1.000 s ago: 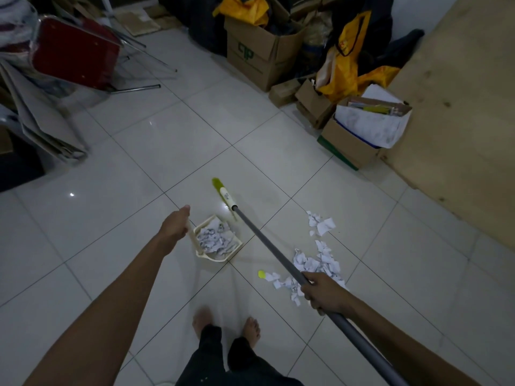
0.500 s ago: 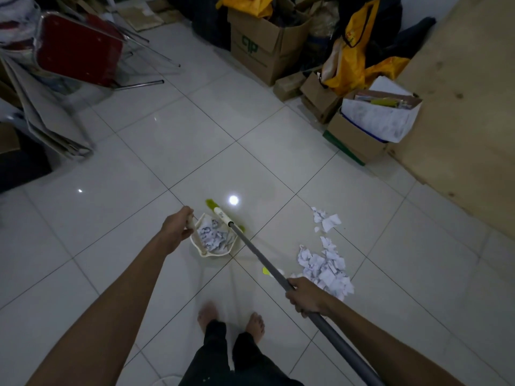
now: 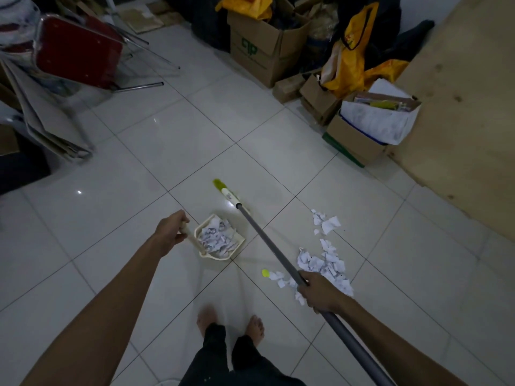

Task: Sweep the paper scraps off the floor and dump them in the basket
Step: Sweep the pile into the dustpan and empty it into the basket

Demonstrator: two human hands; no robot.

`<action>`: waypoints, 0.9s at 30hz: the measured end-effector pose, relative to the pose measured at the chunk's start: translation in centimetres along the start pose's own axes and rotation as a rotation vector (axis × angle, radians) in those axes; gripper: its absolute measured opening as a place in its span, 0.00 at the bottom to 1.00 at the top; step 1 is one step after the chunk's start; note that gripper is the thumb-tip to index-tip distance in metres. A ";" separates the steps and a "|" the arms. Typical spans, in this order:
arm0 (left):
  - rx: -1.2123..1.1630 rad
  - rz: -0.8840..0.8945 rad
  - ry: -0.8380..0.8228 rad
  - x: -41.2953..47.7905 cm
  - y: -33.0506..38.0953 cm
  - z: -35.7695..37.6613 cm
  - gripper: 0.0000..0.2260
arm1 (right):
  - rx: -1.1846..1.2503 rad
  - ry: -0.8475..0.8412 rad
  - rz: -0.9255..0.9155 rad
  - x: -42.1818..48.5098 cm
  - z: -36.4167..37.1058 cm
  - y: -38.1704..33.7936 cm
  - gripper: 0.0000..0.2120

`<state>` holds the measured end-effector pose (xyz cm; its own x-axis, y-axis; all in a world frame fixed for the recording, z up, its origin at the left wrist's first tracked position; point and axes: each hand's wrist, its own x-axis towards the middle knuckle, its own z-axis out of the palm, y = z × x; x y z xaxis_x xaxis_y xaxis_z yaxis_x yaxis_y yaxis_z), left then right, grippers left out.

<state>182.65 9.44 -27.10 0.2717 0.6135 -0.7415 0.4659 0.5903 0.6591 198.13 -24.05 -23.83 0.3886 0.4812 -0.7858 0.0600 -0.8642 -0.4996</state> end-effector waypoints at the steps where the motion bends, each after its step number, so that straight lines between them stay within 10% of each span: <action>1: 0.005 0.002 0.000 0.0 0.0 0.0 0.08 | -0.004 0.004 -0.001 0.5 0.1 -0.3 0.06; 27: 0.210 -0.107 -0.066 -1.0 0.2 -2.1 0.13 | -0.054 -0.006 0.007 -1.9 1.3 1.6 0.05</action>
<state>180.68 10.10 -25.98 0.2629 0.5136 -0.8168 0.6578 0.5240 0.5411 196.33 -26.14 -23.64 0.3834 0.4754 -0.7918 0.1071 -0.8744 -0.4732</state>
